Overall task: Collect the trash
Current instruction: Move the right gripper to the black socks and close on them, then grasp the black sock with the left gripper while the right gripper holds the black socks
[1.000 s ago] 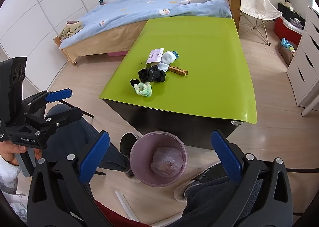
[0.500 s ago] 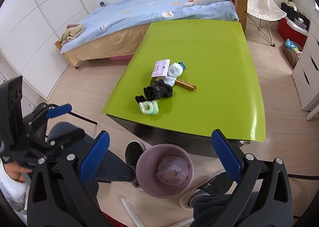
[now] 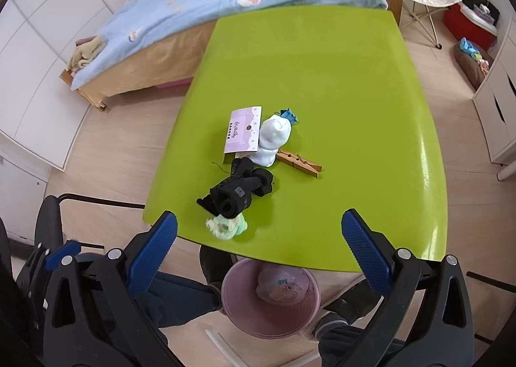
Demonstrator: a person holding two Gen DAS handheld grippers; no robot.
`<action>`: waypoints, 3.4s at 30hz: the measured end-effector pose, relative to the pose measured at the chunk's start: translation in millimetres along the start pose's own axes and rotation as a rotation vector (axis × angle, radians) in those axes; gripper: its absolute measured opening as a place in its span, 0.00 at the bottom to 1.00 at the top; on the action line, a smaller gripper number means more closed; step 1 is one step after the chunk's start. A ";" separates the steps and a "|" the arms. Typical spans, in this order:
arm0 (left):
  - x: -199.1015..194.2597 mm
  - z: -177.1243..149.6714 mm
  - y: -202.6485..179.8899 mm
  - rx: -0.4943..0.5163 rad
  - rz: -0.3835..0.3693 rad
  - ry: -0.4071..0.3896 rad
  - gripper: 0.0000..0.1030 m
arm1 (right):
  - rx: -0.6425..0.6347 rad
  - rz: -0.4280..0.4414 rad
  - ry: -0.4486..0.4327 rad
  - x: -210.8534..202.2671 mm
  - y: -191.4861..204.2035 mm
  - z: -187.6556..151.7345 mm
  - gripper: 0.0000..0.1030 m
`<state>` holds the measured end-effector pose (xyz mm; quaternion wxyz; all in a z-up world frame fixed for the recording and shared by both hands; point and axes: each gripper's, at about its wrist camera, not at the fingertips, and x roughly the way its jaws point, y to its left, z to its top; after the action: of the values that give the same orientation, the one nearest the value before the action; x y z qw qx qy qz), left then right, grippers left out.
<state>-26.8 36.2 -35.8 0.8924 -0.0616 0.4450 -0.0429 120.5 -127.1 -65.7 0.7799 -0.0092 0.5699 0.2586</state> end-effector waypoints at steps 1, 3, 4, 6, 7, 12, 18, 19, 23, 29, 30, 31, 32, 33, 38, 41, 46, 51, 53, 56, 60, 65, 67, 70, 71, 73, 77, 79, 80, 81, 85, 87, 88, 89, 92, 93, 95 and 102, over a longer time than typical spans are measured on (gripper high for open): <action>0.5 0.3 0.3 -0.001 0.001 0.001 0.93 | 0.010 -0.005 0.021 7.8 0.3 5.0 0.97; 1.7 0.4 1.8 -0.003 0.003 0.005 0.93 | 0.029 0.005 0.051 19.1 -0.5 11.9 0.97; 2.5 0.3 2.6 -0.005 0.006 0.007 0.93 | 0.046 0.015 0.071 26.7 -1.5 15.6 0.97; 3.7 0.4 4.3 -0.009 0.009 0.010 0.93 | 0.077 0.036 0.104 38.3 -2.7 20.8 0.97; 3.6 0.3 5.1 -0.010 0.009 0.010 0.93 | 0.093 0.042 0.121 44.3 -3.8 22.5 0.97; 4.0 -0.4 6.6 -0.016 0.011 0.009 0.93 | 0.217 0.106 0.219 76.3 -12.1 29.6 0.97; 4.8 -1.6 9.8 -0.024 0.013 0.009 0.93 | 0.312 0.152 0.299 101.4 -17.8 23.5 0.97; 5.0 -1.8 10.5 -0.026 0.014 0.010 0.93 | 0.320 0.162 0.303 103.4 -17.6 22.8 0.97; 6.1 -2.6 12.3 -0.034 0.017 0.014 0.93 | 0.341 0.201 0.313 109.8 -17.1 19.1 0.95; 7.9 -3.4 13.0 -0.037 0.014 0.018 0.93 | 0.349 0.210 0.319 113.6 -18.9 18.5 0.60; 8.2 -3.6 13.1 -0.039 0.014 0.019 0.93 | 0.349 0.211 0.318 112.9 -19.3 18.4 0.53; 8.5 -3.9 12.8 -0.039 0.014 0.020 0.93 | 0.348 0.213 0.314 112.4 -20.0 18.6 0.44; 8.9 -4.1 12.8 -0.040 0.013 0.021 0.93 | 0.346 0.211 0.306 110.4 -20.0 19.0 0.39; 9.1 -4.5 12.4 -0.040 0.012 0.021 0.93 | 0.344 0.213 0.301 109.0 -20.2 20.0 0.36; 9.9 -4.5 12.1 -0.038 0.010 0.020 0.93 | 0.321 0.217 0.267 99.0 -20.9 22.5 0.28; 10.9 -3.3 11.1 -0.039 0.009 0.017 0.93 | 0.311 0.224 0.243 89.5 -22.6 22.0 0.27; 14.2 3.6 9.3 -0.042 0.009 0.015 0.93 | 0.272 0.233 0.177 63.6 -24.7 20.1 0.27; 20.3 16.0 11.5 -0.063 0.005 0.019 0.93 | 0.219 0.214 0.110 35.5 -27.2 13.5 0.27; 24.6 22.8 13.0 -0.075 0.005 0.032 0.93 | 0.197 0.201 0.086 24.3 -29.0 7.9 0.27; 32.3 32.2 15.9 -0.095 -0.006 0.050 0.93 | 0.165 0.173 0.055 12.2 -31.4 -0.7 0.27; 48.3 43.5 21.9 -0.160 -0.027 0.100 0.93 | 0.151 0.155 0.036 5.2 -38.3 -10.0 0.27; 76.5 53.4 31.3 -0.269 -0.044 0.192 0.93 | 0.150 0.142 0.021 1.5 -43.7 -20.5 0.27; 89.4 56.4 35.5 -0.323 -0.050 0.226 0.93 | 0.153 0.142 0.022 1.4 -47.3 -23.2 0.27; 106.2 59.4 40.4 -0.390 -0.051 0.265 0.93 | 0.156 0.140 0.022 0.5 -50.3 -26.0 0.27; 113.4 59.2 42.5 -0.416 -0.058 0.282 0.93 | 0.156 0.139 0.022 0.7 -51.2 -26.6 0.27; 127.7 56.2 46.8 -0.471 -0.056 0.313 0.93 | 0.157 0.137 0.023 1.6 -51.7 -27.0 0.27; 145.7 49.3 54.9 -0.580 -0.067 0.355 0.92 | 0.162 0.134 0.022 3.7 -54.3 -28.1 0.27; 152.1 45.3 57.4 -0.621 -0.075 0.367 0.91 | 0.168 0.133 0.022 4.4 -55.3 -28.0 0.27; 155.1 43.1 57.7 -0.642 -0.081 0.375 0.89 | 0.170 0.133 0.022 4.6 -56.8 -29.1 0.27; 157.9 41.6 57.6 -0.656 -0.089 0.383 0.82 | 0.171 0.133 0.024 5.6 -57.1 -29.2 0.27; 166.9 35.5 57.1 -0.702 -0.113 0.405 0.72 | 0.173 0.135 0.029 9.1 -58.5 -30.4 0.27; 170.6 34.3 58.3 -0.721 -0.123 0.411 0.67 | 0.173 0.136 0.031 9.4 -58.6 -30.8 0.27; 172.0 33.3 58.1 -0.730 -0.127 0.412 0.64 | 0.174 0.138 0.032 10.0 -58.3 -30.7 0.27; 171.9 32.9 58.2 -0.735 -0.132 0.413 0.62 | 0.174 0.138 0.033 10.4 -58.5 -31.0 0.27; 173.9 31.8 57.1 -0.740 -0.138 0.417 0.44 | 0.176 0.139 0.036 12.4 -58.9 -31.3 0.27; 174.3 31.3 57.8 -0.745 -0.141 0.415 0.39 | 0.176 0.140 0.037 12.7 -59.4 -31.4 0.27; 174.9 32.0 59.2 -0.748 -0.143 0.407 0.29 | 0.176 0.140 0.038 13.7 -59.8 -31.6 0.27; 172.0 38.7 60.1 -0.677 -0.149 0.366 0.07 | 0.177 0.141 0.038 14.5 -59.5 -31.7 0.27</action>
<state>108.7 75.8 -157.4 0.7219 -0.3760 0.5800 0.0312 120.2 -182.7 -106.4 0.7468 0.0948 0.6042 0.2612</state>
